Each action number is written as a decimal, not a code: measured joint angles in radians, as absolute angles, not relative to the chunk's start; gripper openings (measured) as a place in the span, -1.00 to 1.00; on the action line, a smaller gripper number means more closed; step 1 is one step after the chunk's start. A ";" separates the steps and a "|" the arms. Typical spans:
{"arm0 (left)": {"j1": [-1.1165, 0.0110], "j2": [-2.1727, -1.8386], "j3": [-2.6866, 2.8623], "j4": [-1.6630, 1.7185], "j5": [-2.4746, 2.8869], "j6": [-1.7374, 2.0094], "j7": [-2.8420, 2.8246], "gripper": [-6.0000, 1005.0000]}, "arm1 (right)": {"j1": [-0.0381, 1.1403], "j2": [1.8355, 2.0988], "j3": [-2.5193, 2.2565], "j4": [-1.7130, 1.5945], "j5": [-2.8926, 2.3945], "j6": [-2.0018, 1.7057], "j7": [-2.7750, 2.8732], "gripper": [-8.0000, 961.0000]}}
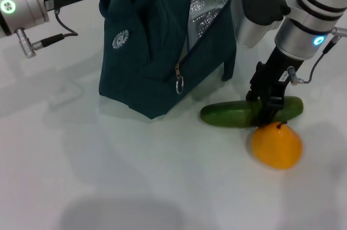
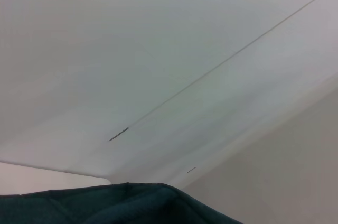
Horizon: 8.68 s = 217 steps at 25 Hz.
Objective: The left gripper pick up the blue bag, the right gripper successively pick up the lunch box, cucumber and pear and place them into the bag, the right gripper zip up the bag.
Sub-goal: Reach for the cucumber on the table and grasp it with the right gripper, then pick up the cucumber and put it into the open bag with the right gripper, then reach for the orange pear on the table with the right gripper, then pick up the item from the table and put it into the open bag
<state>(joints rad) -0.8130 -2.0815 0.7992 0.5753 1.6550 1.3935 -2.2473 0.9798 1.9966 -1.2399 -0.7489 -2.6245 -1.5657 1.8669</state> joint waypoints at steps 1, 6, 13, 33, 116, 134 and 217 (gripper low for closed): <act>-0.813 -2.082 0.799 0.575 1.655 1.394 -2.247 -0.88 | 0.980 1.996 -1.243 -0.749 -2.626 -1.567 1.870 0.32; -0.813 -2.082 0.799 0.575 1.655 1.394 -2.247 -0.88 | 0.979 2.006 -1.259 -0.749 -2.665 -1.568 1.882 0.32; -0.813 -2.081 0.799 0.576 1.656 1.395 -2.251 -0.88 | 0.979 2.005 -1.258 -0.752 -2.668 -1.569 1.884 0.31; -0.808 -2.068 0.799 0.577 1.657 1.406 -2.255 -0.88 | 0.832 1.898 -0.803 -0.914 -2.365 -1.895 1.838 0.30; -0.779 -2.075 0.793 0.562 1.629 1.528 -2.370 -0.88 | 0.615 2.006 -1.073 -1.002 -1.913 -1.465 1.672 0.44; -0.778 -2.076 0.791 0.556 1.618 1.501 -2.326 -0.88 | 0.534 1.975 -0.722 -1.158 -1.814 -1.905 1.728 0.47; -0.765 -2.077 0.792 0.555 1.603 1.449 -2.214 -0.88 | 0.503 1.923 -0.771 -0.931 -2.154 -1.866 1.679 -0.95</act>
